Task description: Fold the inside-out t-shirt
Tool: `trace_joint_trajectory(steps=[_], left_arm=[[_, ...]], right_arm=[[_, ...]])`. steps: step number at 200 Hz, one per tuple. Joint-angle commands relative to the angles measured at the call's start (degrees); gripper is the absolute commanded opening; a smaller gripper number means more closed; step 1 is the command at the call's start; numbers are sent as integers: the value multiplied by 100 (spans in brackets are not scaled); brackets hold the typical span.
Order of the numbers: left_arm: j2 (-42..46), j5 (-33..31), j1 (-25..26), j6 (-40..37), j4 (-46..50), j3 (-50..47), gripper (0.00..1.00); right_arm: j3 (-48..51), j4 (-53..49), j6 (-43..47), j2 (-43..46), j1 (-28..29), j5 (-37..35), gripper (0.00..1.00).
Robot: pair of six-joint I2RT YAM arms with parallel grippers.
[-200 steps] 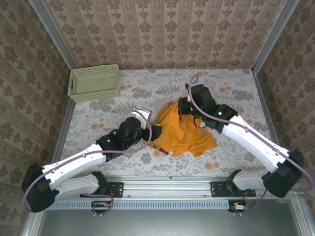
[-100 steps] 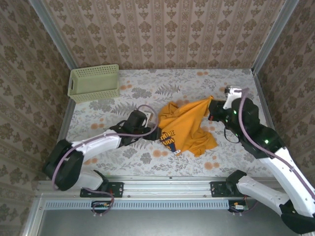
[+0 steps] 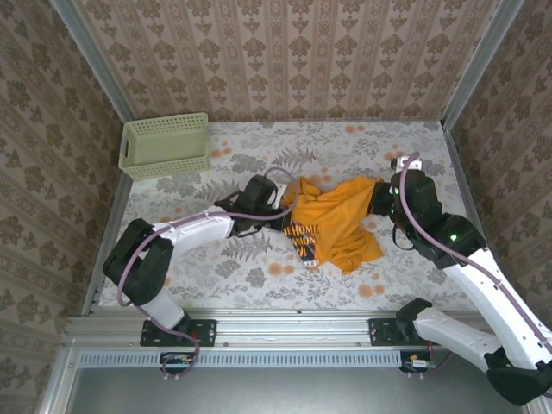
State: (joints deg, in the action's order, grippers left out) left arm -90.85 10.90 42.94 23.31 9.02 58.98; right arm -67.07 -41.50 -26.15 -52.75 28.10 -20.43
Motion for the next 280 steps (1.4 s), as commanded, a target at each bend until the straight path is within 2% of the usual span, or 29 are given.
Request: trace_joint_trajectory(steps=[1, 20, 36, 51, 78, 97, 121, 131, 156, 165, 192, 202, 224, 241, 258, 280], left_arm=[[1142, -1141, -187, -807, 1097, 1083, 0], [1921, -1728, -126, -1350, 1561, 1883, 0], [2449, -1725, 27, -1612, 1639, 2236, 0], [2716, -1691, 367, -1818, 1666, 2354, 0], [2739, -1806, 1009, -1955, 1584, 2120, 0], [2537, -1730, 1148, -1806, 1497, 1836, 0], [2219, -1306, 1255, -1485, 1230, 1372, 0], [2042, -955, 1349, -1323, 1014, 1113, 9], [1606, -436, 1686, -800, 479, 399, 45], [1545, -431, 1750, -572, 401, 165, 54], [2104, -1182, 1769, 53, 381, -771, 75], [2413, -1476, 1665, 249, 597, -1031, 79], [2853, -1549, 1271, 428, 916, -1498, 82], [2804, -1445, 932, 477, 1117, -1664, 82], [2576, -1325, 620, 537, 1184, -1742, 82], [2248, -954, 293, 610, 895, -1889, 79]], right_arm=[[-1038, 163, 349, -299, -32, 156, 0], [-1844, 146, 500, -531, -26, 186, 0], [-2257, 227, 580, -540, -32, 225, 0], [-2378, 308, 619, -459, -32, 175, 0], [-2065, 398, 689, -283, -36, -273, 0], [-1642, 409, 692, -236, -121, -402, 0], [-846, 429, 563, -174, -400, -424, 0], [-448, 455, 474, -183, -634, -358, 0], [640, 704, 189, -330, -1413, 190, 0], [888, 747, 124, -491, -1680, 490, 0], [1185, 559, 44, -678, -1812, 582, 40], [1315, 542, -37, -536, -1792, 632, 50], [1503, 616, 21, -277, -1322, 1090, 60], [1575, 686, -28, -323, -378, 981, 62], [1693, 1009, -227, -675, 538, 1023, 65], [1784, 1675, -469, -1446, 1276, 1158, 67]])
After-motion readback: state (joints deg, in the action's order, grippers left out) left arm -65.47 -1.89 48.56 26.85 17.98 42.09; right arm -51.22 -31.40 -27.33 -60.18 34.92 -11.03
